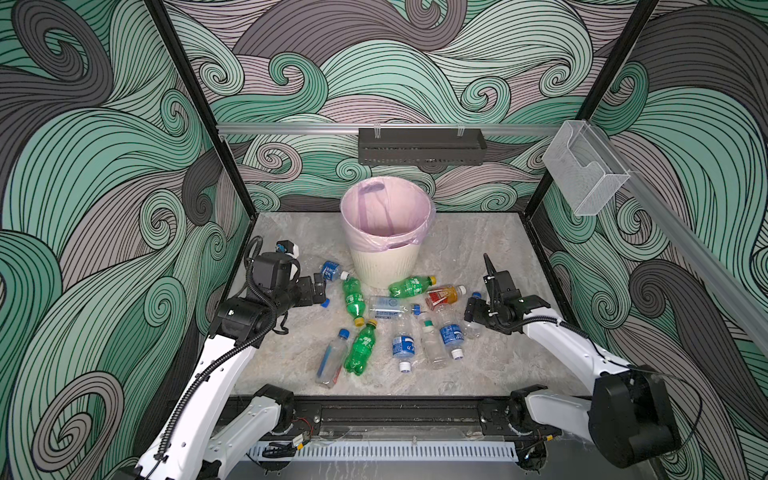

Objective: Throw the plastic bottles in the bin
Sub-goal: 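Grasp blue-labelled Pepsi bottle with right gripper while left arm draws back, then lift Pepsi bottle with right gripper, carry over bin and release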

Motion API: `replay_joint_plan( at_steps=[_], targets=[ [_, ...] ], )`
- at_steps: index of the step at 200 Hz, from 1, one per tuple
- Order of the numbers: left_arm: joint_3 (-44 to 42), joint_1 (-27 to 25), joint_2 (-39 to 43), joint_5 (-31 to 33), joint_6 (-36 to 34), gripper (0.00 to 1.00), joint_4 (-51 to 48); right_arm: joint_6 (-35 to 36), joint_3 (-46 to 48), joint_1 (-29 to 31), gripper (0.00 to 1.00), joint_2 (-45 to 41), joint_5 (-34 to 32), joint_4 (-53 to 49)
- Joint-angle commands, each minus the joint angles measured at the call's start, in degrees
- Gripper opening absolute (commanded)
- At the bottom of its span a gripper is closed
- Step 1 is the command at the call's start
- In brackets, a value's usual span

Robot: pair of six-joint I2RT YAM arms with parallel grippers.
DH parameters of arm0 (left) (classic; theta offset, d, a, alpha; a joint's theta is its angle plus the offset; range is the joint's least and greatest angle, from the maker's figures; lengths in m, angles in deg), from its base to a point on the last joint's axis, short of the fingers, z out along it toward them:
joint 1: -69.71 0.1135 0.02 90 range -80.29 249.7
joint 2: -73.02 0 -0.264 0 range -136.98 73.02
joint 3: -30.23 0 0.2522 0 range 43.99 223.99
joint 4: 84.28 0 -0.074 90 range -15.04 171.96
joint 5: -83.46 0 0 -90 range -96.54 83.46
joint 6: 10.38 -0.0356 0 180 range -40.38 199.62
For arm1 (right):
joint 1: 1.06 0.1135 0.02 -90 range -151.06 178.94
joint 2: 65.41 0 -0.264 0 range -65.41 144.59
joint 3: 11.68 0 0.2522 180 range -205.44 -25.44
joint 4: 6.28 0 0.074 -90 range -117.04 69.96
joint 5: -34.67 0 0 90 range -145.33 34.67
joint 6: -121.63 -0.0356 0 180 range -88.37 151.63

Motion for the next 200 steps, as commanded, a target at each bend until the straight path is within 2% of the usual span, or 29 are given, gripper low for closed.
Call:
replay_joint_plan(
  at_steps=[1, 29, 51, 97, 170, 200],
  targets=[
    [-2.2, 0.5, -0.1, 3.5, 2.1, 0.99, -1.4, -1.1, 0.5, -0.2, 0.88, 2.3, 1.2, 2.3],
    [-5.2, 0.5, 1.0, 4.2, 3.8, 0.99, 0.1, 0.1, 0.3, -0.4, 0.86, 5.3, 0.1, 3.5],
    [-6.7, 0.5, 1.5, 4.0, 5.0, 0.99, 1.7, 1.1, -0.5, -0.7, 0.79, 8.0, 0.4, 3.8],
    [-7.2, 0.6, 0.6, 5.1, 5.3, 0.99, 1.8, 1.4, -0.8, -0.8, 0.72, 11.1, 1.1, 4.4],
    [-8.2, 0.5, -0.2, 7.8, 7.2, 0.99, 2.1, 3.4, -2.3, -0.8, 0.56, 7.3, -0.7, 1.7],
    [-8.5, 0.5, -0.8, 8.1, 7.9, 0.99, 2.3, 4.2, -3.0, -0.9, 0.55, 5.0, -0.8, 0.1]
  ],
)
